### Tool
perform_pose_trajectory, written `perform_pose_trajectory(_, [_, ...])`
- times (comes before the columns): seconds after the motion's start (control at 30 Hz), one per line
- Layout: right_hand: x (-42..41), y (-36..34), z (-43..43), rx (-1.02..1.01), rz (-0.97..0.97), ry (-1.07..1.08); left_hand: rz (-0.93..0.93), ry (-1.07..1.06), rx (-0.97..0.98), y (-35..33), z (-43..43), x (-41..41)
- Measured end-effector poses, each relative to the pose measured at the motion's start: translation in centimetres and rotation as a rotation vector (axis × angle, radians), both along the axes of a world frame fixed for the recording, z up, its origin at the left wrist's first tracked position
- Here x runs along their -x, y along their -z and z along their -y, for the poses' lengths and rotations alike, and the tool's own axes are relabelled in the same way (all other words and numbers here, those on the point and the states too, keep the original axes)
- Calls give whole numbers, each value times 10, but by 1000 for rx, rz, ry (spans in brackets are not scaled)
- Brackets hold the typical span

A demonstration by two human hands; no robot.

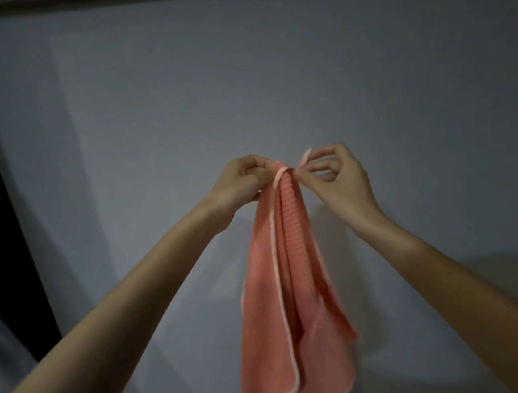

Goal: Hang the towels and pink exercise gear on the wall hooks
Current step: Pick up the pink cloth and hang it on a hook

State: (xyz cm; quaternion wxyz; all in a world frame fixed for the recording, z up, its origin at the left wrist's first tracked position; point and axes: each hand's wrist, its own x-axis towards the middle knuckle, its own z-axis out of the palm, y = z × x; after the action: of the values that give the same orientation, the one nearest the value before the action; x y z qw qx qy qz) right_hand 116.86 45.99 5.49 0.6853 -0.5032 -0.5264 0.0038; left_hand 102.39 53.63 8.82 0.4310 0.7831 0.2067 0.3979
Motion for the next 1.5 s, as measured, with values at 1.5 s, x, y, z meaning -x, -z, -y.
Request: perform_pose_trajectory(1.5, [-364, -294, -2, -296, 96, 330, 306, 198, -758, -255, -54, -424])
